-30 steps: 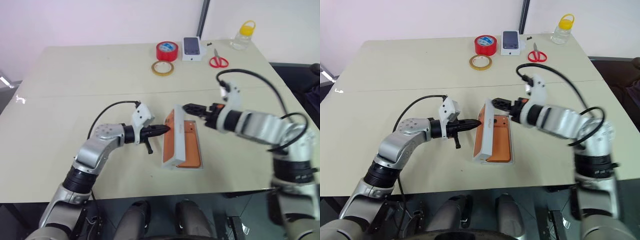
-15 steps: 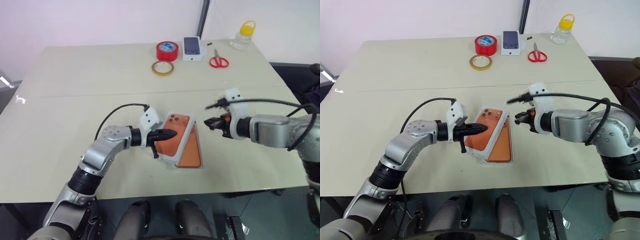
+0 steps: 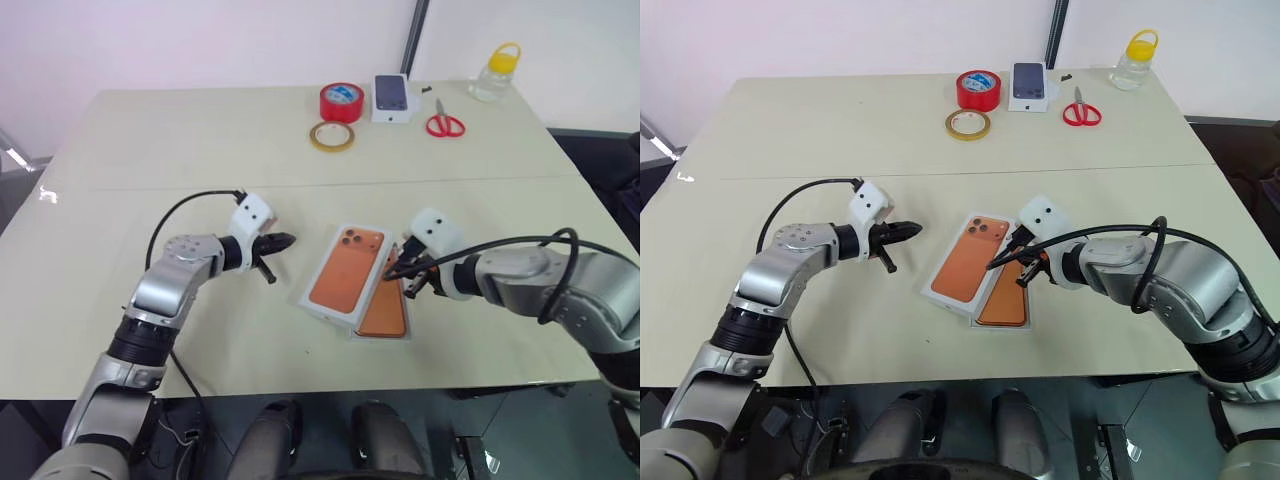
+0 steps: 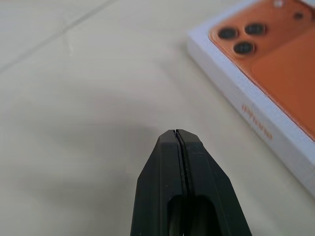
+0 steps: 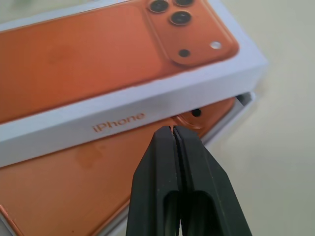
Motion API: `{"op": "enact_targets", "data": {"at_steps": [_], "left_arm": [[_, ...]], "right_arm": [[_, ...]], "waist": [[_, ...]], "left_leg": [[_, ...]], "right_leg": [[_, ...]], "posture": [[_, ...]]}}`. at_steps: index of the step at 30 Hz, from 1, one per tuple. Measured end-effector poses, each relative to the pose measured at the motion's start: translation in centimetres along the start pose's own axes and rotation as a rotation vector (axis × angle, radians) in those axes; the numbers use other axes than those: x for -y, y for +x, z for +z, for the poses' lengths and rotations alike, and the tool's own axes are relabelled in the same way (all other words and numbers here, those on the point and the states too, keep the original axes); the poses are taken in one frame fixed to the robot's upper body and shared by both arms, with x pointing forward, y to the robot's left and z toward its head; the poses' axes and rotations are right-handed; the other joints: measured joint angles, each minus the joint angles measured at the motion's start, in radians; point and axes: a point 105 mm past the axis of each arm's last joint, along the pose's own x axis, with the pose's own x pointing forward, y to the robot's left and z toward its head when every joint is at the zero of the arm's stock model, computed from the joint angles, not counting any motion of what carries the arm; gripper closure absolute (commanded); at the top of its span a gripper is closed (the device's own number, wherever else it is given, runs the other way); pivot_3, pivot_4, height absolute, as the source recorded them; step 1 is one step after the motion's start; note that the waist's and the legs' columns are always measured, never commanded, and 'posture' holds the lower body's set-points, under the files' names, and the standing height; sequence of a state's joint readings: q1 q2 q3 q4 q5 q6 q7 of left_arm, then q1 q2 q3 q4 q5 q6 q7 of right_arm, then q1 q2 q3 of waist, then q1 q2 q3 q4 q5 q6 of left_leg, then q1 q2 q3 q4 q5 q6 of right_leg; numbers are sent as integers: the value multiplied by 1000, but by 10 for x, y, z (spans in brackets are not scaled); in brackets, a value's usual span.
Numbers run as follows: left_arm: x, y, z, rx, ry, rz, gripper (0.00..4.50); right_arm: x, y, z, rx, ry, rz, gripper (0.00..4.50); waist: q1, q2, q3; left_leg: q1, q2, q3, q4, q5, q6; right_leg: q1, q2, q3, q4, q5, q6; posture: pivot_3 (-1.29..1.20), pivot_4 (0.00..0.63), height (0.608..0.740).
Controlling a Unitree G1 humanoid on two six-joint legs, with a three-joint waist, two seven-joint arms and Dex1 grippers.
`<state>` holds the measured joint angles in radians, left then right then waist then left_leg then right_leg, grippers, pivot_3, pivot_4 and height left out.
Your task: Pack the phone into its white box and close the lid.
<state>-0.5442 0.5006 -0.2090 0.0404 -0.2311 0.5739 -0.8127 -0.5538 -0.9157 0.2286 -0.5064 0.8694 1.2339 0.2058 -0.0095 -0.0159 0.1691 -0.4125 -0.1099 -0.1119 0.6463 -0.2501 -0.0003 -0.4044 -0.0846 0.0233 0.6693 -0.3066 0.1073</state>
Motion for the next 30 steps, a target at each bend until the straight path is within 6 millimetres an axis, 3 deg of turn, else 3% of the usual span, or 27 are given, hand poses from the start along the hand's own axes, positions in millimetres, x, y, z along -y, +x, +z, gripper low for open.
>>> {"op": "enact_targets", "data": {"at_steps": [7,20,30], "left_arm": [[41,19,1,-4,18,-193,4500],[65,13,19,18,42,-315,4500],[80,16,18,16,47,-363,4500]], "right_arm": [[-1,2,-2,-15,-14,3,4438],[2,-4,-12,-58,-42,-20,4438],[6,-8,-18,-73,-44,-29,4438]], "waist": [[-2,0,0],[-1,0,0],[-1,0,0]], "left_leg": [[0,0,0,0,0,0],[0,0,0,0,0,0],[0,0,0,0,0,0]], "right_leg": [[0,0,0,0,0,0],[0,0,0,0,0,0],[0,0,0,0,0,0]], "posture": [[0,150,740],[0,150,740],[0,150,740]]}}
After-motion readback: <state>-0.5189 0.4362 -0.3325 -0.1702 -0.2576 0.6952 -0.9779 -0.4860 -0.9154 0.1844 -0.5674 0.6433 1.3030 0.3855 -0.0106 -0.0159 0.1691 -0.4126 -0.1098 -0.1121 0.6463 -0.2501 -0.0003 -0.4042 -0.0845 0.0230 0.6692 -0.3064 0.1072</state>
